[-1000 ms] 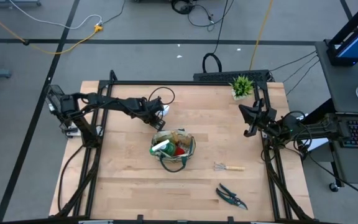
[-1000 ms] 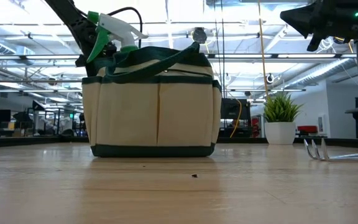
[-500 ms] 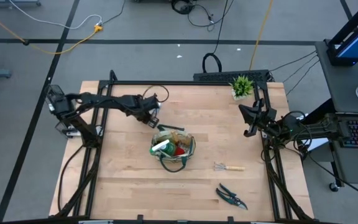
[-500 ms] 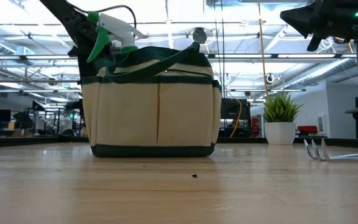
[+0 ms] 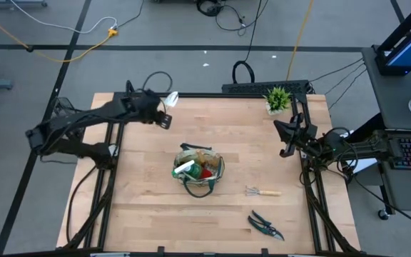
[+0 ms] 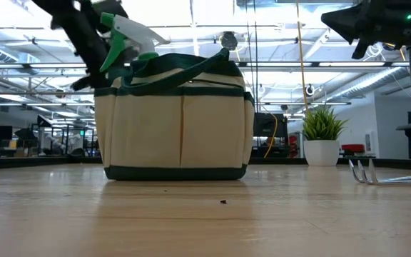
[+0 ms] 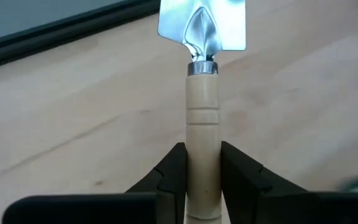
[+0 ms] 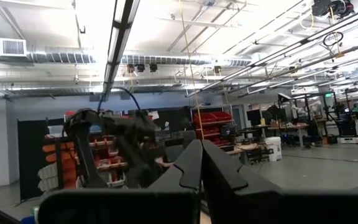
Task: Pick & Place Garden tools in Gardening bag
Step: Put the brown trowel into the white gardening bag
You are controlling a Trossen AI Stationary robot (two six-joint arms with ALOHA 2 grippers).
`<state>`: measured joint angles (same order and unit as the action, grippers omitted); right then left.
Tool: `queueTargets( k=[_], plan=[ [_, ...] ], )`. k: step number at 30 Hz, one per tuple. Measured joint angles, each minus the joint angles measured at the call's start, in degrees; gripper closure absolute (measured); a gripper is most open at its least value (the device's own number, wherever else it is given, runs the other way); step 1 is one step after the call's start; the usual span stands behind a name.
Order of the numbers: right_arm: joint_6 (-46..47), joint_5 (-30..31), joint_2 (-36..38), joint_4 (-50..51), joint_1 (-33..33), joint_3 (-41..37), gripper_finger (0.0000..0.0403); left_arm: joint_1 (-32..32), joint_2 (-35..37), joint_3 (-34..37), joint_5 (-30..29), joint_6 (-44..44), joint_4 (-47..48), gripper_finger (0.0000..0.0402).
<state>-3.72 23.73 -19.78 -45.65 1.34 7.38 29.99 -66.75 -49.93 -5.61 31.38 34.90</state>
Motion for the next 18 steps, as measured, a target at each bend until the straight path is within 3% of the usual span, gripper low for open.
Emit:
queueTargets(
  k=[8, 18],
  plan=[
    [-0.1, -2.9, -6.2, -2.4, 0.2, 1.5, 0.0403, 0.2, 7.9, 0.0, 13.9, 5.9, -8.8, 0.0327],
    [-6.0, -5.6, -22.9, 6.6, 2.9, 16.7, 0.0403, -3.9, 9.4, -0.1, 24.9, 17.1, -11.9, 0.0327]
  ],
)
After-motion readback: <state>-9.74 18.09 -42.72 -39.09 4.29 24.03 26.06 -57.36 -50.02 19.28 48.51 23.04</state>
